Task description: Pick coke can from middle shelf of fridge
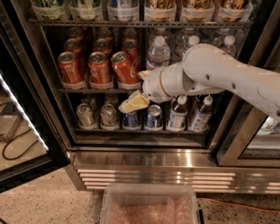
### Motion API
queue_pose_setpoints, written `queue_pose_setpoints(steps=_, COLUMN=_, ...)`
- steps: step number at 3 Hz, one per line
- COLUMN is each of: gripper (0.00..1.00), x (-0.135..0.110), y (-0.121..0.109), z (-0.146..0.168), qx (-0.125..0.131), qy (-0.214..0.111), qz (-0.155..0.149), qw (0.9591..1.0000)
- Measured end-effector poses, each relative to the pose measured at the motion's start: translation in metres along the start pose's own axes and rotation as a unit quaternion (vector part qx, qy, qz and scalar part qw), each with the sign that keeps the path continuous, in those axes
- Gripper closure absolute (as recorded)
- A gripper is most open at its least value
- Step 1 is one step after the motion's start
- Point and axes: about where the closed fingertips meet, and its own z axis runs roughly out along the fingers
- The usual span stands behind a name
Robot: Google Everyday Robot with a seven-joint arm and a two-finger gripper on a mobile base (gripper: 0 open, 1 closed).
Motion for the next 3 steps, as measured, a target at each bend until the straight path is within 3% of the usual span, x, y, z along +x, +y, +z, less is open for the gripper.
queue_pose_setpoints(steps=1, gripper=0.16, x=0.0001, y=0.0, z=-0.0001, qx=0.0, qy=0.0, qz=0.0, qw=1.0)
queue_pose_setpoints(steps=2, gripper=0.09, x=0.0016, y=-0.0008, z=-0.0026, qx=0.0, qy=0.0, qz=0.0, qw=1.0)
queue_pose_setpoints(steps=3, gripper=0.12, x=-0.002, y=-0.0031, z=0.0021, qx=0.016, qy=0.033, qz=-0.033, qw=0.9988)
